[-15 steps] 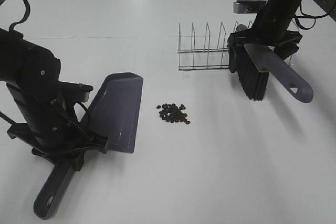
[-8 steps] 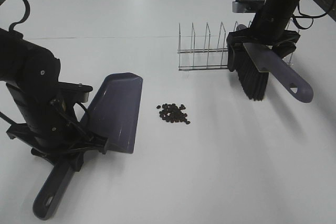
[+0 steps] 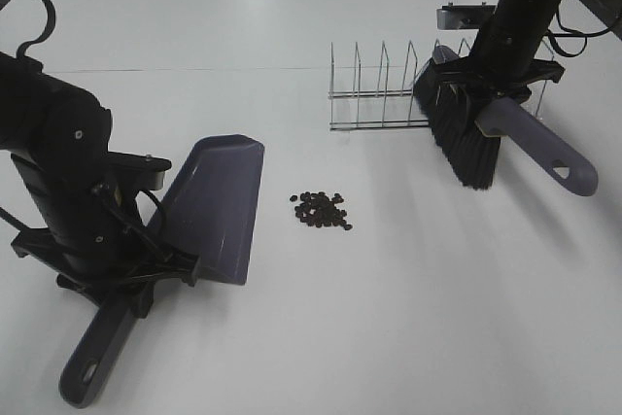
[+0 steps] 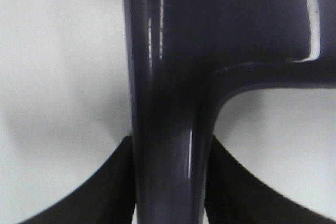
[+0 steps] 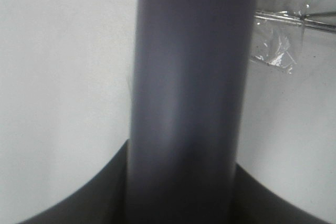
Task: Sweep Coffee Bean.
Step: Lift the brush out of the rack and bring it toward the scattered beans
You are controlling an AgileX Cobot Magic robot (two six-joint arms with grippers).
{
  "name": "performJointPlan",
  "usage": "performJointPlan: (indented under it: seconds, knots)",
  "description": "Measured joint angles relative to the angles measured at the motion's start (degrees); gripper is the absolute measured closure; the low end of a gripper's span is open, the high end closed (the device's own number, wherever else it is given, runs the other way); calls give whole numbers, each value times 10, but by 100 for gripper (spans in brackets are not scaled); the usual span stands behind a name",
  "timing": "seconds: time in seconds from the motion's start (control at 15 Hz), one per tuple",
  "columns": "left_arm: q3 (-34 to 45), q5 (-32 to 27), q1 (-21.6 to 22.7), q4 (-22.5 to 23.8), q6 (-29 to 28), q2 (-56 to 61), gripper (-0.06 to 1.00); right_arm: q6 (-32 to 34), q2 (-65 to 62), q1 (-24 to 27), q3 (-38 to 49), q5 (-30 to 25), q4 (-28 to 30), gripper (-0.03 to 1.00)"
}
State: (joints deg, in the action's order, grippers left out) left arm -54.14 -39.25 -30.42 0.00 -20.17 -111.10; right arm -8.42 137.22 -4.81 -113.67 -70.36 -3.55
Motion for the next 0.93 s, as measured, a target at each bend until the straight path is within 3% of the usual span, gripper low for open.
performJointPlan:
  seconds: [0.2, 0.8, 0.93]
  knots:
    - [0, 0, 0, 0, 0, 0, 62, 44, -13, -2, 13, 6, -2, 67]
    - [0, 3, 0, 0, 0, 0, 62, 78, -223, -39, 189, 3, -15, 67]
    - [-6, 5, 0, 0, 0, -1, 62, 96, -237, -73, 205, 2, 36, 67]
